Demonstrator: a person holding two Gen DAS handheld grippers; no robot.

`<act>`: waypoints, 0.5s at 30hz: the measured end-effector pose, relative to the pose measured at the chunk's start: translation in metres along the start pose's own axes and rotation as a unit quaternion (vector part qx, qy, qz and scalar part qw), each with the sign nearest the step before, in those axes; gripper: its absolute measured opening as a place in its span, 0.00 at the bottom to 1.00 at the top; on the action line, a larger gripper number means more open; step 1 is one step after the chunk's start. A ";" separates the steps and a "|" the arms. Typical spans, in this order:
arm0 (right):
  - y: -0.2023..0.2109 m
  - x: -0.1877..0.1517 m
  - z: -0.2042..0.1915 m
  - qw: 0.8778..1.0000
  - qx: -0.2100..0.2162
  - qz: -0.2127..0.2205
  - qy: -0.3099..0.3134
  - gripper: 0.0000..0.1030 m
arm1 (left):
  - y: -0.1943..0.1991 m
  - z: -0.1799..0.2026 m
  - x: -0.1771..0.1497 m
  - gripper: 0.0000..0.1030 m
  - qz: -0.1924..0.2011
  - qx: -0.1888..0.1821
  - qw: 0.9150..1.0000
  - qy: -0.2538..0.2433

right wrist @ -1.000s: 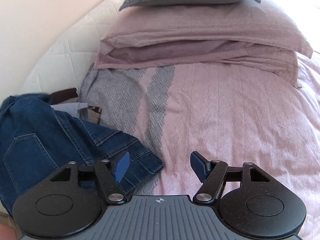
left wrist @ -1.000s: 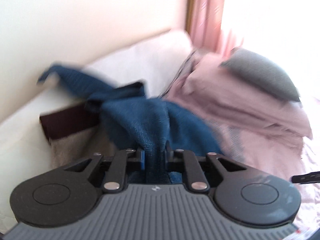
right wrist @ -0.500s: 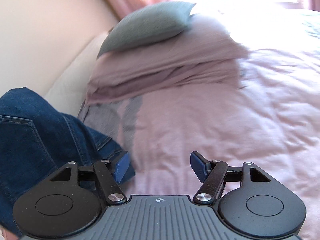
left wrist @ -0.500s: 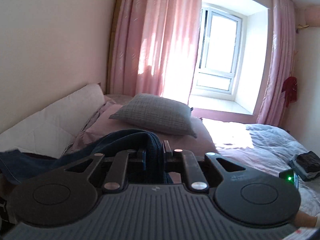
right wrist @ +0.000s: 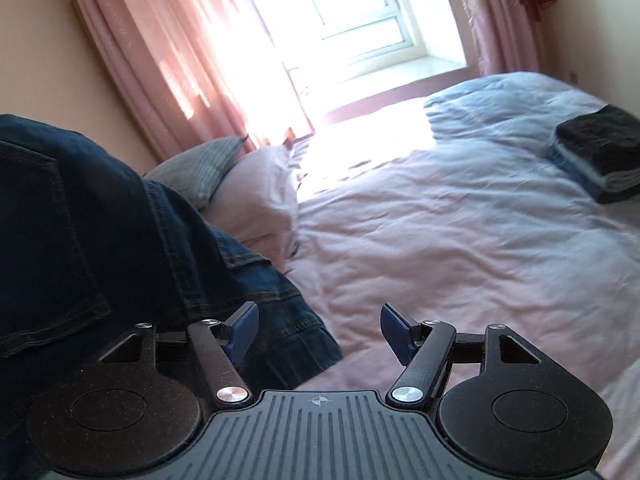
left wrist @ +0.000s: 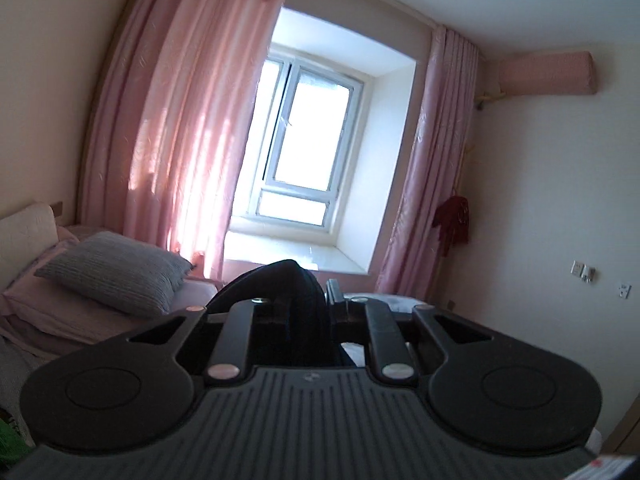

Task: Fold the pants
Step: 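Lift the blue jeans with the left tool, carry to open bed, release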

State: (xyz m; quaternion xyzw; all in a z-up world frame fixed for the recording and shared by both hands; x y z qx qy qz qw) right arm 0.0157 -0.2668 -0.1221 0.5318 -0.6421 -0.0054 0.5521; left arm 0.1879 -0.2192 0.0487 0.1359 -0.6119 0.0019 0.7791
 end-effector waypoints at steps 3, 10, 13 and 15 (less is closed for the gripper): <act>0.040 0.011 0.055 0.999 -0.037 0.015 0.004 0.63 | -0.060 0.036 -0.054 0.29 -0.106 0.024 0.993 -0.040; 0.109 -0.025 0.120 0.996 -0.081 -0.013 0.021 0.63 | -0.080 0.060 -0.193 0.44 -0.269 0.055 0.959 -0.077; 0.119 -0.052 0.118 0.995 -0.082 -0.040 0.035 0.63 | -0.052 0.051 -0.224 0.48 -0.313 0.061 0.945 -0.068; 0.122 -0.071 0.107 0.994 -0.079 -0.056 0.048 0.63 | -0.037 0.044 -0.230 0.49 -0.331 0.064 0.939 -0.068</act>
Point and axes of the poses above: each gripper's, at about its wrist camera, not at the fingertips, and y roughly against the way its jaws point, z to its right, x to its top, the point moved 7 cm from there along -y, roughly the way its jaws point
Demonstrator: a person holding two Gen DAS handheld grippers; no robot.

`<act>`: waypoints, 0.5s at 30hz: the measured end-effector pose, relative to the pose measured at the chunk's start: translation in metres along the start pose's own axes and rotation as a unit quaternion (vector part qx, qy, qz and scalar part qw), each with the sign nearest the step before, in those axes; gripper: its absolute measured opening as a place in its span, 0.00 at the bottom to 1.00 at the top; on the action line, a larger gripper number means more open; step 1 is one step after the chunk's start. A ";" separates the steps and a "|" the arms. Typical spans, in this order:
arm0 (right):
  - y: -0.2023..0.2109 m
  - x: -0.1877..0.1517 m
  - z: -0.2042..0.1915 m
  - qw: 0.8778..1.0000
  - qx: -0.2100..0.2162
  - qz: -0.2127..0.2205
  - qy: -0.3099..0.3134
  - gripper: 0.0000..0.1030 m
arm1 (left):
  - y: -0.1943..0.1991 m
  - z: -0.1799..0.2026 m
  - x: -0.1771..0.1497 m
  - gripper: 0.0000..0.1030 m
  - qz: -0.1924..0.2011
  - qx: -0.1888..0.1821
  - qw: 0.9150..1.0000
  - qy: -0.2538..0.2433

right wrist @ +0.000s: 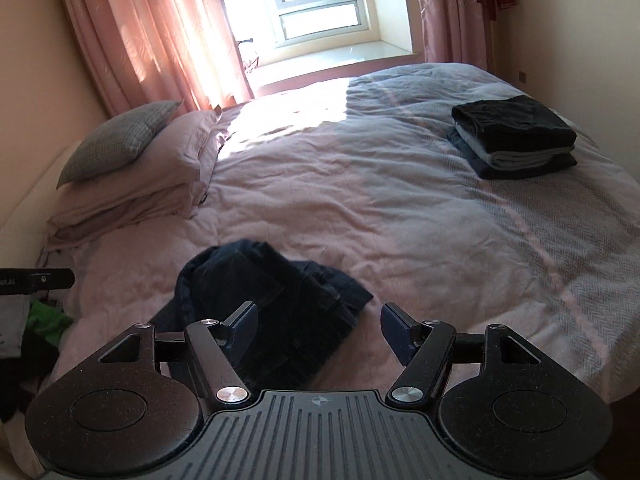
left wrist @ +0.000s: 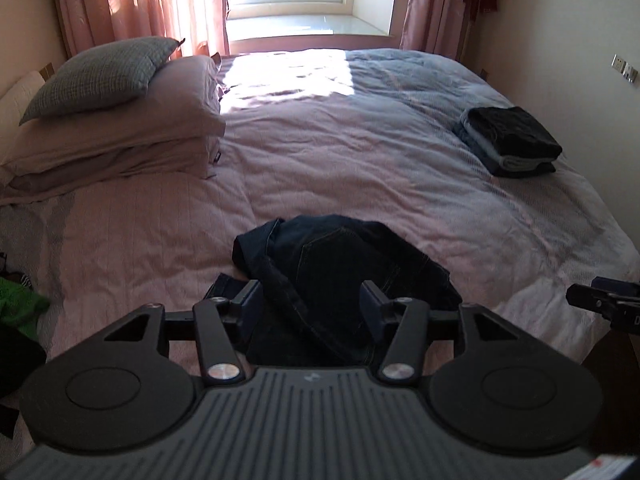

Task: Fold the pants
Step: 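Lift the blue jeans with the left tool, carry to open bed, release, then grasp the jeans waistband with the right tool, drag it, then release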

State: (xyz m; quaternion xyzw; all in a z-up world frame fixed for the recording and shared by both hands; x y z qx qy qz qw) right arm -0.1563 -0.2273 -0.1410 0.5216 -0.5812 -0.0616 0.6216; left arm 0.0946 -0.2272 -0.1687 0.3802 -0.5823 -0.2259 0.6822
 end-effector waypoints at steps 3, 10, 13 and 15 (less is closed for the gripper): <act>-0.001 -0.022 -0.022 1.000 0.007 -0.021 0.022 0.63 | 0.010 -0.010 -0.008 0.56 -0.014 -0.002 1.000 -0.005; -0.009 -0.045 -0.072 0.998 0.013 -0.046 0.043 0.63 | 0.021 -0.041 -0.030 0.61 -0.040 -0.006 0.999 -0.010; -0.011 -0.053 -0.090 0.997 0.007 -0.051 0.049 0.63 | 0.024 -0.057 -0.041 0.62 -0.050 -0.007 0.999 -0.016; -0.012 -0.061 -0.097 0.998 0.001 -0.055 0.043 0.63 | 0.026 -0.067 -0.048 0.63 -0.056 -0.012 0.998 -0.020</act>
Point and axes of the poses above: each gripper's, at about its wrist camera, not at the fingertips, and y roughly against the way its jaws point, z to its right, x to its top, the point moved 7 cm from there along -y, roughly the way its jaws point
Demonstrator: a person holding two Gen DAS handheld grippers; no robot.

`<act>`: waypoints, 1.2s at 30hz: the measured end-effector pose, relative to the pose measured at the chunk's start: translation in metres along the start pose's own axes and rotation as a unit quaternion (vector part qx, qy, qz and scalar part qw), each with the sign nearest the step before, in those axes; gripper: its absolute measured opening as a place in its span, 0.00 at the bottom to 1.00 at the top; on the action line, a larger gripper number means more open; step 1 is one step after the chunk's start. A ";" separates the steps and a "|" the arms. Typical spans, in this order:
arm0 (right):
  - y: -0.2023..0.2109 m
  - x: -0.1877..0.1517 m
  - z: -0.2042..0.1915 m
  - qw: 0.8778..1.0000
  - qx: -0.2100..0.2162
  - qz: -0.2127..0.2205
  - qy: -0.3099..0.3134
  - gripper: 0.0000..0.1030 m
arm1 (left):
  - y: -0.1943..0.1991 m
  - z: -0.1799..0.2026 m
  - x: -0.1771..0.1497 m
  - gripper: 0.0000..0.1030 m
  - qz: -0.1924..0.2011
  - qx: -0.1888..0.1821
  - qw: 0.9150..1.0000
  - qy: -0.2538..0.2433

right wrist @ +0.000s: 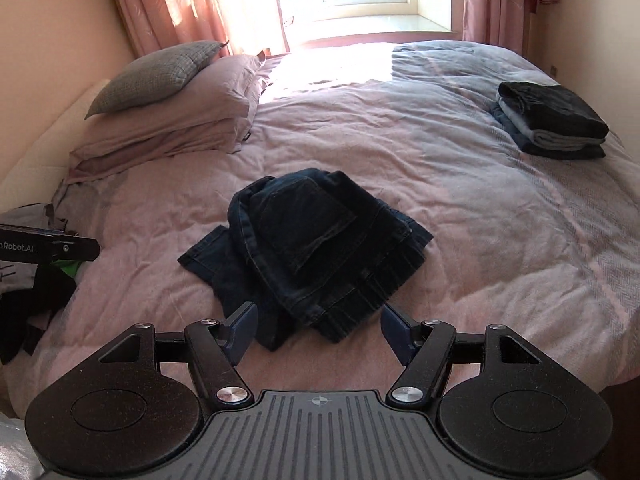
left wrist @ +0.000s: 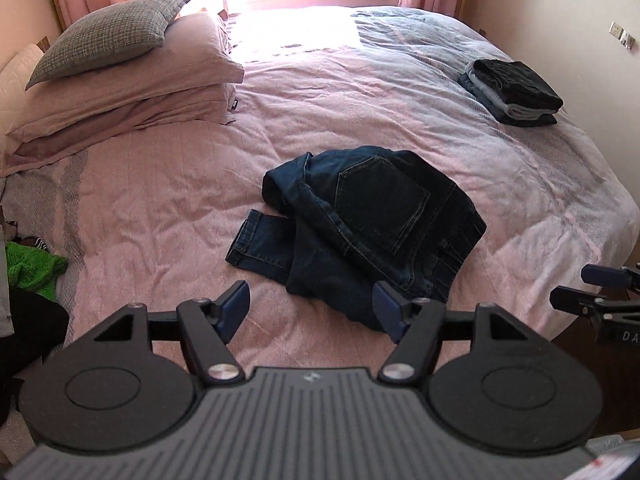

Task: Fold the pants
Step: 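Grasp the jeans waistband with the right tool, drag it, then release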

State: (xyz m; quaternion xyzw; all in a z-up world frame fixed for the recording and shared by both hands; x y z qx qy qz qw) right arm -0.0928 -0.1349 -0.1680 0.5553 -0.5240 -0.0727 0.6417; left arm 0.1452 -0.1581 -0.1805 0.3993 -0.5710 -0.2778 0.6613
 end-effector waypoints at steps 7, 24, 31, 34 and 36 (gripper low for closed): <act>0.001 -0.024 -0.025 1.000 -0.026 -0.011 -0.008 0.63 | -0.003 -0.020 -0.025 0.63 -0.016 -0.013 1.000 -0.014; -0.008 -0.024 -0.022 1.000 -0.024 -0.013 0.010 0.63 | -0.008 -0.014 -0.025 0.66 -0.020 -0.009 1.000 -0.013; -0.020 -0.010 0.014 0.999 0.003 -0.025 0.047 0.63 | -0.021 0.014 -0.016 0.66 -0.030 0.018 0.999 0.020; -0.025 -0.001 0.036 0.997 0.014 -0.030 0.064 0.63 | -0.026 0.030 -0.014 0.66 -0.033 0.031 0.998 0.037; -0.028 0.004 0.049 0.996 0.021 -0.033 0.082 0.63 | -0.031 0.036 -0.014 0.66 -0.033 0.042 0.997 0.056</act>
Point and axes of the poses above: each gripper's, at about its wrist camera, not at the fingertips, and y roughly against the way its jaws point, z to its right, x to its top, the point moved 7 cm from there along -y, roughly the way its jaws point
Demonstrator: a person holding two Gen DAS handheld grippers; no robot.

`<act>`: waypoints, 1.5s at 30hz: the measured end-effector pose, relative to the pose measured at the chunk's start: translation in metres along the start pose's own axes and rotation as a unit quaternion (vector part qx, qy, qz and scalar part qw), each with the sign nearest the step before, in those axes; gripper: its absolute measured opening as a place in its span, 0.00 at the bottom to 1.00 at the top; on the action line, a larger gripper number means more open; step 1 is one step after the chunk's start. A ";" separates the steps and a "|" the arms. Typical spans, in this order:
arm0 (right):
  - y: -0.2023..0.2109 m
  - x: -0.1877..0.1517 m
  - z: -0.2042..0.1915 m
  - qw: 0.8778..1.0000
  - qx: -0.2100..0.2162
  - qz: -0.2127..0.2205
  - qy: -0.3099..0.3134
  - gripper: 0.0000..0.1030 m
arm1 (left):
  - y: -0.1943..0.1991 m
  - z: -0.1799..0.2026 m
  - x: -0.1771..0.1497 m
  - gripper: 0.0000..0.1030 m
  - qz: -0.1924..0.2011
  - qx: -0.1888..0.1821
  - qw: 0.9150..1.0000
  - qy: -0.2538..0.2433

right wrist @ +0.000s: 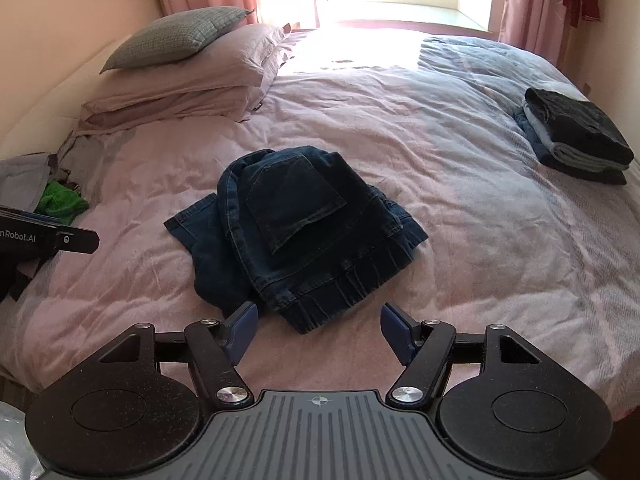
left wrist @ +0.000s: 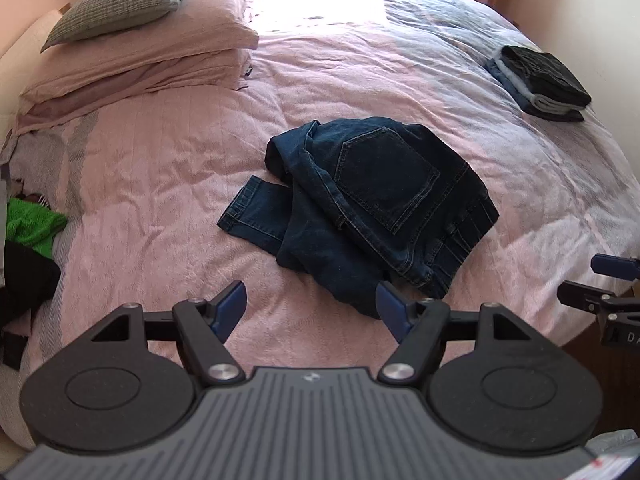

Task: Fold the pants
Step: 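Grasp the jeans waistband with the right tool, drag it, then release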

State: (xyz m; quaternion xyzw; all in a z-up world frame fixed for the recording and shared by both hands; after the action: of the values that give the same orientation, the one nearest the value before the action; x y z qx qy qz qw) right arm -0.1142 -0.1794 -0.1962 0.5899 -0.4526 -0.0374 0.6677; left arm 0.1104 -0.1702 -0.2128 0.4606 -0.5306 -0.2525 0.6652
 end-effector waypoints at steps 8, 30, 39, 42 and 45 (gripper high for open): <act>-0.045 -0.009 0.032 0.994 0.020 -0.026 0.101 0.63 | -0.029 -0.013 -0.028 0.68 -0.012 0.065 0.993 0.101; -0.233 -0.076 -0.041 0.897 -0.063 -0.003 0.437 0.16 | -0.127 -0.098 -0.046 0.70 -0.059 0.109 0.985 0.121; -0.107 0.102 0.068 0.971 -0.105 0.126 0.173 0.06 | -0.154 -0.101 0.021 0.69 -0.037 0.071 0.995 0.062; -0.067 0.166 0.115 0.972 -0.131 0.168 0.099 0.06 | -0.158 -0.101 0.051 0.69 -0.017 0.063 0.997 0.050; -0.037 0.216 0.162 0.963 -0.166 0.207 0.055 0.06 | -0.156 -0.098 0.081 0.69 0.006 0.055 0.998 0.044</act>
State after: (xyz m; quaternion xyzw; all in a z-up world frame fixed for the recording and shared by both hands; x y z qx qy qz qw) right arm -0.0743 -0.4393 -0.1227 0.3651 -0.5151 0.0593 0.7732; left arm 0.2512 -0.2731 -0.3134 0.5040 -0.5168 -0.1989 0.6629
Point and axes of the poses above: each gripper's, at about its wrist camera, not at the fingertips, and y roughly against the way its jaws point, z to its right, x to its top, the point moved 7 cm from there along -y, roughly the way its jaws point
